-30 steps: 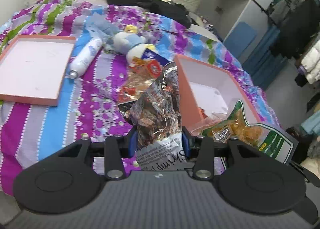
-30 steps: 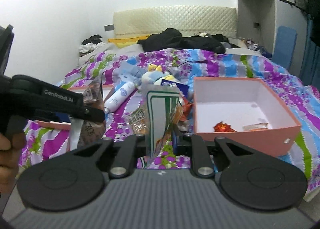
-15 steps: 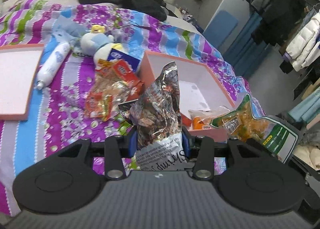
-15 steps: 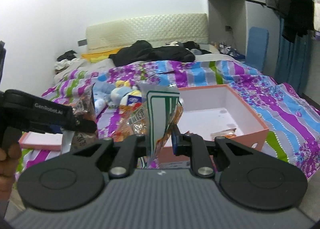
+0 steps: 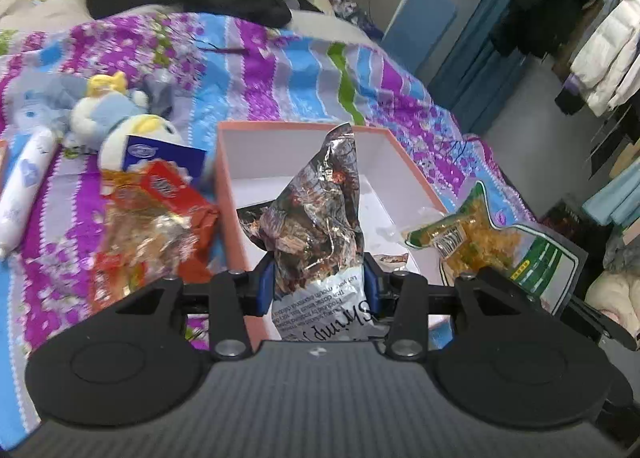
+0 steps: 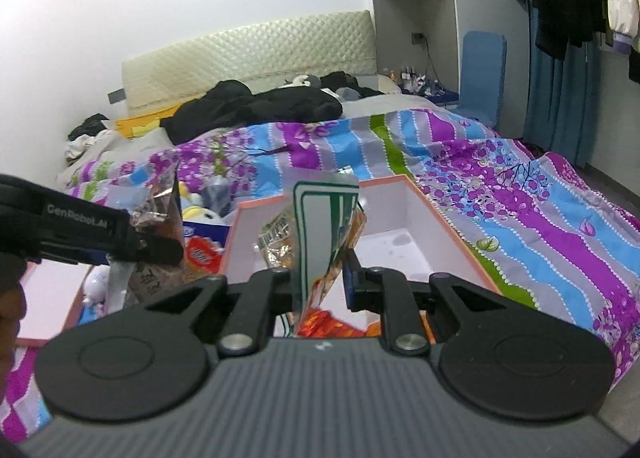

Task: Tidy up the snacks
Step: 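Carry the shrimp-chip bag with the left tool over the pink box while the right tool follows, then open both tools to release the bags into the pink box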

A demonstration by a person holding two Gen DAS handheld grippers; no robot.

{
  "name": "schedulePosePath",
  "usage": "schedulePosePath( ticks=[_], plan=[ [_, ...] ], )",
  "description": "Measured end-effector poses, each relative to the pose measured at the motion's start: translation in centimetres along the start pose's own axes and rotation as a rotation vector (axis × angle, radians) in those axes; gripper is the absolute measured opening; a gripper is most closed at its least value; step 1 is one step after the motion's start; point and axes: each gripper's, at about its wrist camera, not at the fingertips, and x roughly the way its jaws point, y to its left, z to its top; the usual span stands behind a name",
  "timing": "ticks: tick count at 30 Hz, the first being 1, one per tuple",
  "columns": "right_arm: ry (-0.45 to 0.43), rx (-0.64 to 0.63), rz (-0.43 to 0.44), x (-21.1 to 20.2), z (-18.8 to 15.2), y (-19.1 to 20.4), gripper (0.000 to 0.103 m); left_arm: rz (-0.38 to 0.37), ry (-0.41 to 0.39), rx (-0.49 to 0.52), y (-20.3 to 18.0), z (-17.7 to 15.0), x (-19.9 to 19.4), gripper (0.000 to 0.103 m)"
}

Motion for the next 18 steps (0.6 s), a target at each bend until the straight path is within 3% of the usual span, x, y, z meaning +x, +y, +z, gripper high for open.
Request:
schedulePosePath(
  ticks=[10,18],
  plan=[
    [0.094,0.029,-0.002,8.2,-0.1,-3.4,0.019,0.012,0.092,0.015,-0.6,3.3,9.2,0.049],
    [0.164,0.09,-0.01,11.4,-1.4,-4.2,0.021,0.018,0.132,0.031,0.2,3.1,12.5,0.054]
  ],
)
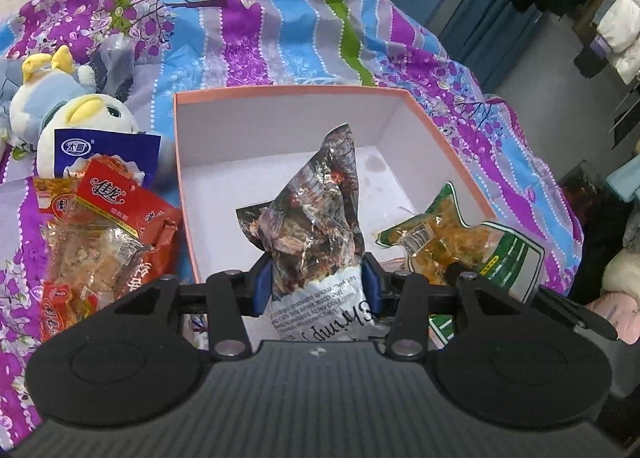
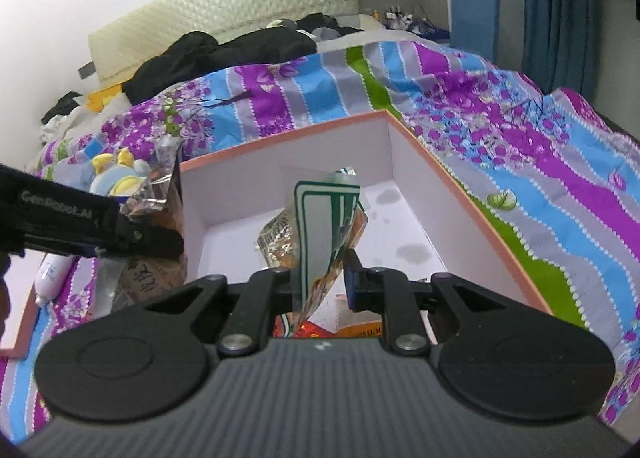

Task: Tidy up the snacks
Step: 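Open both tools to release the bags into the pink box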

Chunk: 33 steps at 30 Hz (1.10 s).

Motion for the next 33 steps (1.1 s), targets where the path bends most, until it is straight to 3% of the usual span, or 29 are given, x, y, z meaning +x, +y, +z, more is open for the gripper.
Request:
schedulePosePath(
  ticks=[1,2,4,11,22,33],
  plan=[
    [0.007,0.009,0.0,0.1,0.0,-0.1,0.025,-0.001,-0.002,-0.001,0.2,0.1,0.0,0.056],
    [0.007,0.016,0.001,0.1,0.0,-0.1,0.04,-0.003,-0.008,-0.003,0.3,0.0,-0.3,0.057],
    [-0.009,0.022,0.002,-0.6,0.0,0.0,0.057,-0.005,-0.022,-0.002,0.4,0.0,-1.0,0.058],
    [-0.063,-0.003,0.025,-4.5,0.2,1.7,0.058,-0.004,-0.083,0.007,0.4,-0.9,-6.3,0.058],
    [-0.161,-0.028,0.07,-13.1,-1.1,5.2,0.058,-0.002,-0.233,0.034,-0.6,-5.6,-17.9,0.058],
    [-0.219,-0.052,0.097,-18.8,-3.2,8.0,0.058,-0.009,-0.293,0.029,0.3,-11.1,-24.4,0.058]
  ],
)
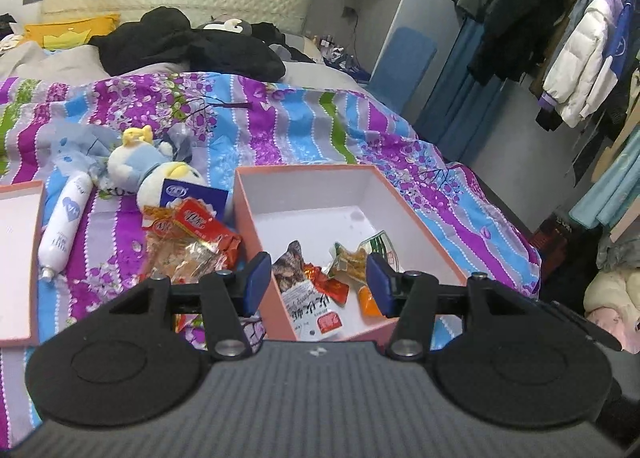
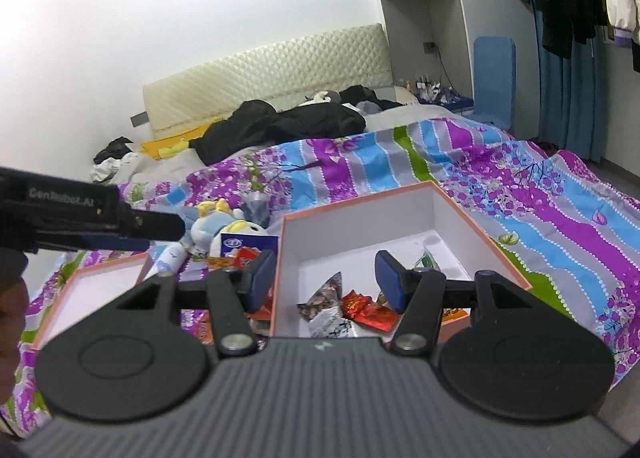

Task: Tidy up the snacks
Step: 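Open both tools to release the bags into the pink box, then withdraw both tools from the pink box toward the snack pile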

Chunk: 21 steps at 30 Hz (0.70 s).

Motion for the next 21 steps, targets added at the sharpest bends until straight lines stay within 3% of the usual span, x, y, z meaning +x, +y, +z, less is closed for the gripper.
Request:
schedulePosePath(
  ticks=[10,21],
  plan=[
    [-0.004,-0.001,0.04,-3.5,-2.2,2.3,0.058,0.071,-0.033,0.037,0.4,-4.5,-4.5,0.058],
    [0.032,-0.018,0.064,-5.5,-6.3,4.3,0.058,0.141,-0.012,-0.033,2.4,-11.1,-7.3,0.059]
  ],
)
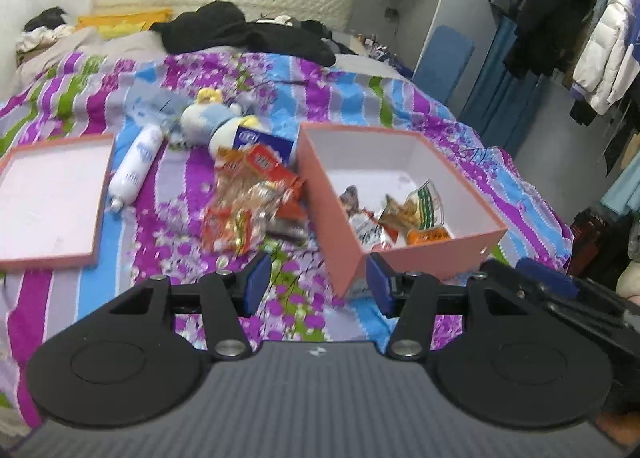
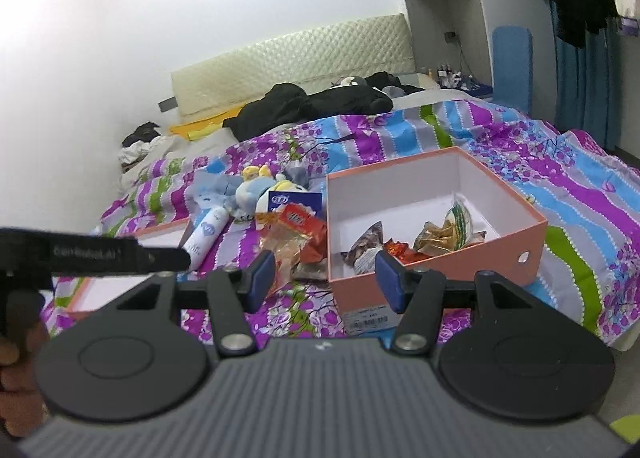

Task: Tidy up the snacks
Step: 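Withdraw both tools from the pink box toward the snack pile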

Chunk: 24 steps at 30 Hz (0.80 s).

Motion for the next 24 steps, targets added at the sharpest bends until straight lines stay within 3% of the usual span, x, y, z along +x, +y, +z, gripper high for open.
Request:
schedulePosePath(
  ticks=[7,19,24],
  plan=[
    [0.005,-0.041,0.004,0.0,-2.2,1.3,0.058,0.019,-0.009,-0.051,2.3,-2.6,-1.2,0.059],
    [0.039,-0.14,0.041,0.9,-3.6,3.7,0.058,0.047,0.028,-0.132,4.8,-4.1,-0.3,0.059],
    [0.054,-0.181,0.031,2.1,-4.1,4.6,0.058,0.032,0.055,-0.147,5.3,-4.7,0.7,0.066]
  ],
)
